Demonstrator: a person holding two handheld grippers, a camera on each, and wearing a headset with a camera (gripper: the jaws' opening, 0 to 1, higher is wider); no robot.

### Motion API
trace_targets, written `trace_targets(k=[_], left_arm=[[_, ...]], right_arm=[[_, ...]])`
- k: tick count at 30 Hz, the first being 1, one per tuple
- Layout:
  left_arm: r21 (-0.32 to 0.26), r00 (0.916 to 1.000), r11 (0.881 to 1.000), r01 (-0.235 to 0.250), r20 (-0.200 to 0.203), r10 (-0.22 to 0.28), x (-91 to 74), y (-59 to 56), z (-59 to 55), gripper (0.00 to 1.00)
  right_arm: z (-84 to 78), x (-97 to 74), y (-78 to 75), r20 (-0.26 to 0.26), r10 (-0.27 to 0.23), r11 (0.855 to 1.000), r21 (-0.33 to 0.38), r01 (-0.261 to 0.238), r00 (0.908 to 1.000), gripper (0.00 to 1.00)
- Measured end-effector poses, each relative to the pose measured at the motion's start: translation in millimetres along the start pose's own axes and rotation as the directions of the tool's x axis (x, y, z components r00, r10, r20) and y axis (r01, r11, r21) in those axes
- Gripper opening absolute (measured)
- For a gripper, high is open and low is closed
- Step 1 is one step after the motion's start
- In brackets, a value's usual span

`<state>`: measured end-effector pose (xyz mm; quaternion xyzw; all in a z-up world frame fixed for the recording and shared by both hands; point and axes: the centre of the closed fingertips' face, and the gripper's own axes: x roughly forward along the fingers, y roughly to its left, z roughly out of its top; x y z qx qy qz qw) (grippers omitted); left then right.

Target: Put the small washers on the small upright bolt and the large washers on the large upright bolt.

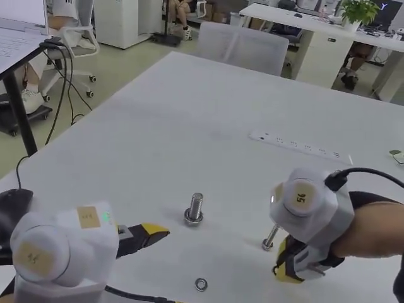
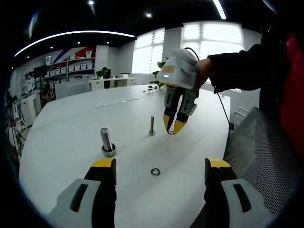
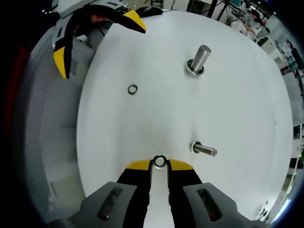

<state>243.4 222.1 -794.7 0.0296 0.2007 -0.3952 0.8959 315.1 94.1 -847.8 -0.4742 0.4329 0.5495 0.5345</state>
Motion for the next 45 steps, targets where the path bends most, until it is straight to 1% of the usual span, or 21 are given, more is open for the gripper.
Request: trace_targets(k=[7, 12, 19, 29, 33, 39, 45], left_arm=[[0.002, 1.0000, 1.000, -0.002, 0.000, 0.002, 0.4, 0.3, 1.2, 0.75], [0.001, 1.0000, 1.000, -0.002, 0.002, 0.002, 1.0, 0.6, 1.8, 0.75], [-0.001, 1.0000, 1.000, -0.003, 0.001, 0.003, 1.4, 1.1, 1.0, 0.75], [-0.003, 1.0000, 1.000, -0.003, 0.003, 0.003, 1.0, 1.2, 0.1, 0.75], [-0.006, 1.0000, 1.000, -0.004, 0.003, 0.004, 0.8, 1.7, -0.5, 0.75], [-0.010, 1.0000, 1.000, -0.008, 0.004, 0.008, 0.9, 3.4, -1.5, 0.75], [-0.015, 1.0000, 1.000, -0.008, 0.002, 0.009, 1.3, 4.2, -2.9, 0.75]], right_arm=[[-6.2, -8.7, -6.7, 0.001, -0.013, 1.000, 0.015, 0.013, 0.9999, 0.14], [-7.0, -18.2, -10.2, 0.009, -0.016, 1.000, 0.021, 0.016, 0.9998, 0.14], [-2.5, -36.3, -23.1, 0.026, -0.049, 0.999, 0.024, 0.049, 0.9984, 0.14], [8.1, -48.3, -36.7, 0.039, -0.084, 0.996, 0.006, 0.083, 0.9958, 0.14], [15.3, -49.6, -42.3, 0.045, -0.090, 0.996, -0.006, 0.091, 0.9949, 0.14], [21.4, -49.1, -48.0, 0.045, -0.104, 0.994, -0.017, 0.105, 0.9936, 0.14], [25.1, -45.5, -48.6, 0.043, -0.098, 0.995, -0.023, 0.099, 0.9943, 0.14]])
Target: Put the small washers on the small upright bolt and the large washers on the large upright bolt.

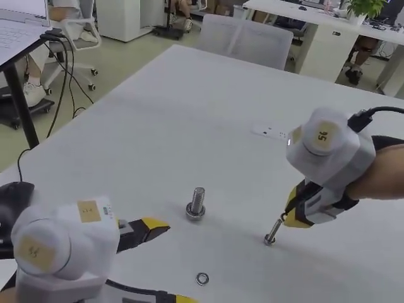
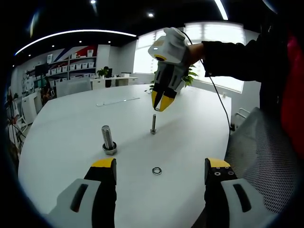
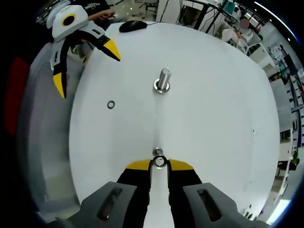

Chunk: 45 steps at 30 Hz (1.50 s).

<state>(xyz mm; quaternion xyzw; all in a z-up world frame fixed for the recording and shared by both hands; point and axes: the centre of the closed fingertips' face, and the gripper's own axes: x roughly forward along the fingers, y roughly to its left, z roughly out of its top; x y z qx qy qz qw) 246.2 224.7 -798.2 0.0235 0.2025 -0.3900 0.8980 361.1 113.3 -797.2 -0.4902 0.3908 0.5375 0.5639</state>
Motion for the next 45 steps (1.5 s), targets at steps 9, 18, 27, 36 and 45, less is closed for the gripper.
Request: trace_targets(k=[9, 18, 27, 36, 45], left_arm=[[-0.004, 1.0000, 1.000, 0.001, -0.004, -0.001, 0.7, 1.1, -1.9, 0.75], [-0.010, 1.0000, 1.000, -0.001, -0.009, 0.001, 0.8, 3.0, -3.8, 0.75], [-0.013, 0.9999, 1.000, -0.003, -0.015, 0.003, 0.3, 2.7, -5.5, 0.75], [-0.015, 0.9998, 1.000, -0.004, -0.020, 0.004, -1.0, 1.0, -7.8, 0.75], [-0.019, 0.9997, 1.000, -0.008, -0.023, 0.008, -2.9, 1.7, -9.0, 0.75]], right_arm=[[0.1, 6.4, -1.5, -0.009, 0.009, 1.000, -0.003, -0.009, 0.9999, 0.14], [-2.0, 13.6, -6.5, -0.019, 0.016, 1.000, -0.008, -0.016, 0.9997, 0.14], [-4.0, 19.0, -5.8, -0.019, 0.027, 1.000, -0.006, -0.027, 0.9995, 0.14], [-6.2, 24.6, -3.7, -0.018, 0.032, 0.999, -0.002, -0.032, 0.9993, 0.14], [-7.1, 37.6, -1.9, -0.024, 0.046, 0.999, 0.005, -0.046, 0.9987, 0.14]])
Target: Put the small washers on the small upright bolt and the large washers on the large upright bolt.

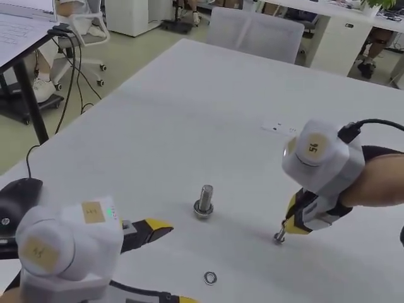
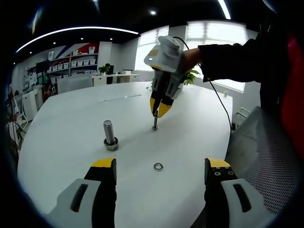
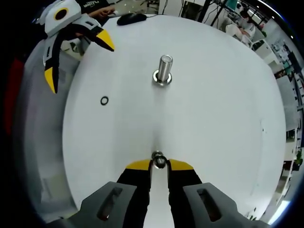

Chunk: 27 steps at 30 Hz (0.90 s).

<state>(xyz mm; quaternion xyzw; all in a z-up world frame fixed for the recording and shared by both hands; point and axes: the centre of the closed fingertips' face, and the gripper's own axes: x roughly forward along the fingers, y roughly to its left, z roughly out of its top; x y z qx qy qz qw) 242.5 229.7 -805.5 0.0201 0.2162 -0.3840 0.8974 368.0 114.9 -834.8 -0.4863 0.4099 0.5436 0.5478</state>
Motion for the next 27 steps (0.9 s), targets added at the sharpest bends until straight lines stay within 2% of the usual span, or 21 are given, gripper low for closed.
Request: trace_targets(k=[9, 27], left_arm=[[-0.003, 1.0000, 1.000, -0.002, -0.004, 0.002, 0.3, 0.6, -1.0, 0.75], [-0.004, 1.0000, 1.000, -0.005, -0.006, 0.005, 1.0, 0.9, -1.7, 0.75]], right_arm=[[-4.3, 15.0, 1.6, -0.004, 0.014, 1.000, 0.012, -0.014, 0.9999, 0.14], [-6.2, 29.2, 2.7, -0.002, 0.021, 1.000, 0.022, -0.021, 0.9998, 0.14]])
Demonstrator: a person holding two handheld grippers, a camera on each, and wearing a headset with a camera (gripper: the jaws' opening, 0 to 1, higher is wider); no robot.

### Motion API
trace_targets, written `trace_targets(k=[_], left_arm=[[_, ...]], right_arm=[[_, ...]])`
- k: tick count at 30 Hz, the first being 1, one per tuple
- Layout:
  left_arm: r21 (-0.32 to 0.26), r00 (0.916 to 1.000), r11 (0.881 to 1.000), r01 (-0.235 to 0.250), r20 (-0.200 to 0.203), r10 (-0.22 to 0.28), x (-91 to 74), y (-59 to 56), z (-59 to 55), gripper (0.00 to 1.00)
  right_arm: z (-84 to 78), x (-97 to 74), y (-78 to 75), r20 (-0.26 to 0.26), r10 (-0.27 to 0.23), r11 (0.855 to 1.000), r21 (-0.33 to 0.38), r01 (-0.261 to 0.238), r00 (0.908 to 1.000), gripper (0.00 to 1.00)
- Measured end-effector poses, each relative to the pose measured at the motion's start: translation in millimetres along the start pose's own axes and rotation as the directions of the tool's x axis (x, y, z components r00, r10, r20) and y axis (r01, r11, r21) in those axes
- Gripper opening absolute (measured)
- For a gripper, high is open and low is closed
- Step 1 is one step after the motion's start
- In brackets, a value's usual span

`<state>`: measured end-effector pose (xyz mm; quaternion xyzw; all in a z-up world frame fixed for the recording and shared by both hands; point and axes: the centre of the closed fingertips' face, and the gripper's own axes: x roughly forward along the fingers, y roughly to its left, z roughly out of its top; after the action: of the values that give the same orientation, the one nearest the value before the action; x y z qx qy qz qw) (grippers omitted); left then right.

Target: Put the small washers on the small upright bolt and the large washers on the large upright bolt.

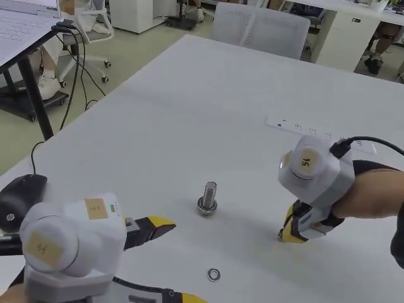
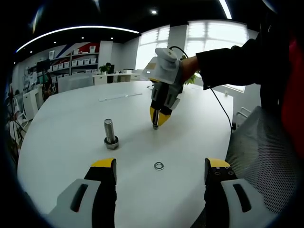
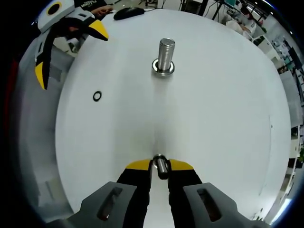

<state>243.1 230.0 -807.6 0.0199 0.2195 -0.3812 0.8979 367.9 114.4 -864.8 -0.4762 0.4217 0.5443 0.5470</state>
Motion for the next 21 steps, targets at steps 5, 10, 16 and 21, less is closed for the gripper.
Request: trace_targets(k=[5, 10, 16, 21], left_arm=[[-0.001, 1.0000, 1.000, 0.000, 0.001, 0.000, 0.1, 0.8, 0.2, 0.75], [0.000, 1.0000, 1.000, 0.001, 0.002, -0.001, 0.2, 1.3, 0.4, 0.75], [0.002, 1.0000, 1.000, 0.003, -0.002, -0.003, -0.4, 1.4, -1.1, 0.75], [0.003, 1.0000, 1.000, 0.004, -0.004, -0.004, -0.3, 1.3, -1.8, 0.75]], right_arm=[[-0.1, 1.5, 0.5, -0.002, 0.001, 1.000, -0.002, -0.001, 1.0000, 0.14], [0.9, 1.8, 0.3, -0.001, -0.003, 1.000, -0.003, 0.003, 1.0000, 0.14], [0.7, 2.8, 1.4, 0.000, -0.002, 1.000, -0.001, 0.002, 1.0000, 0.16], [1.4, 1.8, 0.4, 0.010, -0.009, 1.000, 0.005, 0.009, 0.9999, 0.18]])
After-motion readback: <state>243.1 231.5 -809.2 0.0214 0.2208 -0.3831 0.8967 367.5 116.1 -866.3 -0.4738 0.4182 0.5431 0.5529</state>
